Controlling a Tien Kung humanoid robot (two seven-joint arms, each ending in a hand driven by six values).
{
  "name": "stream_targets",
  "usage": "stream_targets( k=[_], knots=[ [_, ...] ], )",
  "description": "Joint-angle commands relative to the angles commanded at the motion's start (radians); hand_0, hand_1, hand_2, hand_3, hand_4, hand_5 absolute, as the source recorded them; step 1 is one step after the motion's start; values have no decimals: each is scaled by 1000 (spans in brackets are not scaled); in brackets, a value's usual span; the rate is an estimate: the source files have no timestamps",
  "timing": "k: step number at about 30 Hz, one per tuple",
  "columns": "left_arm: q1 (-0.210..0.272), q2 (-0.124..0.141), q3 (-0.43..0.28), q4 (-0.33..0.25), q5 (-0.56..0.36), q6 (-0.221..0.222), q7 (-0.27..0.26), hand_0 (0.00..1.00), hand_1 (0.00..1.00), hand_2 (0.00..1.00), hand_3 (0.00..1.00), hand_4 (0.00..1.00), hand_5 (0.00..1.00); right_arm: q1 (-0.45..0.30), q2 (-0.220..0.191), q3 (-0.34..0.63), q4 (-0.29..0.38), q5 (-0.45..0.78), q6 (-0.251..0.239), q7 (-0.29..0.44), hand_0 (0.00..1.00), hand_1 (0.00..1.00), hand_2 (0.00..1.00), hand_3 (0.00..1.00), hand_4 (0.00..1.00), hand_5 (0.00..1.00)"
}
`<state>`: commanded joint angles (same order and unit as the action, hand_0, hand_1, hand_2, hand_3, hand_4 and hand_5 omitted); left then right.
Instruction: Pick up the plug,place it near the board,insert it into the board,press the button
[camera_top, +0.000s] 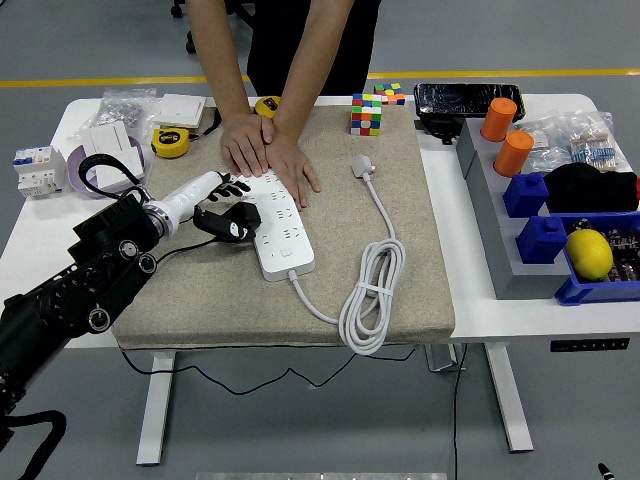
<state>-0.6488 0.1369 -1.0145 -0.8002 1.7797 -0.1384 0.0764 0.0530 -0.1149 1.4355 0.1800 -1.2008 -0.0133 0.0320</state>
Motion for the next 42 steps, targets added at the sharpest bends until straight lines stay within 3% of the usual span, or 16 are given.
stream_targets(
  k=[4, 5, 10, 11, 14, 19, 22, 26, 29, 32, 35, 42],
  knots=[
    [7, 3, -13, -23, -32, -42, 12, 849, 888, 847, 815, 998, 362, -1, 0, 1, 0, -1, 0, 0, 983, 907, 843, 858, 998, 998],
    [9, 4, -19, -31, -40, -52, 16, 948, 974, 910, 867, 998, 679, -1, 0, 2, 0, -2, 0, -1, 982, 907, 841, 858, 998, 998],
    [44, 5, -85, -101, -102, -84, 38, 948, 974, 910, 867, 998, 679, -1, 2, 3, 0, -2, -1, 0, 982, 907, 841, 858, 998, 998],
    [59, 3, -109, -123, -124, -75, 40, 998, 998, 965, 909, 998, 998, -2, 3, 5, 0, -3, -1, 0, 983, 907, 841, 857, 998, 998],
    [96, -7, -176, -177, -162, -35, 31, 998, 998, 965, 909, 998, 998, -4, 5, 6, 0, -5, -1, 0, 983, 907, 841, 857, 998, 998],
    [186, -48, -312, -275, -240, 149, -62, 998, 998, 987, 943, 998, 998, -9, 7, 8, 0, -8, -1, 1, 983, 907, 841, 857, 998, 998],
    [270, -72, -388, -361, -313, 285, -126, 998, 998, 987, 943, 998, 998, -12, 8, 9, 0, -10, -1, 1, 983, 907, 841, 857, 998, 998],
    [373, -81, -419, -462, -322, 431, -122, 998, 998, 973, 920, 998, 998, -15, 9, 13, 0, -12, -1, 2, 983, 907, 841, 858, 998, 998],
    [449, -87, -426, -519, -314, 453, -118, 998, 998, 956, 903, 998, 998, -17, 9, 15, 0, -13, 0, 2, 982, 907, 841, 857, 998, 998],
    [515, -84, -412, -551, -303, 442, -124, 998, 998, 956, 903, 998, 998, -18, 11, 12, 0, -6, 0, 5, 982, 907, 841, 857, 998, 998],
    [546, -76, -385, -549, -283, 427, -129, 998, 995, 939, 890, 998, 998, -18, 11, 18, 0, -10, 0, 4, 981, 907, 841, 857, 998, 998],
    [566, -58, -317, -517, -253, 389, -141, 998, 990, 923, 887, 998, 998, -15, 9, 14, 0, -3, -1, 6, 980, 907, 841, 857, 998, 998]
  ],
)
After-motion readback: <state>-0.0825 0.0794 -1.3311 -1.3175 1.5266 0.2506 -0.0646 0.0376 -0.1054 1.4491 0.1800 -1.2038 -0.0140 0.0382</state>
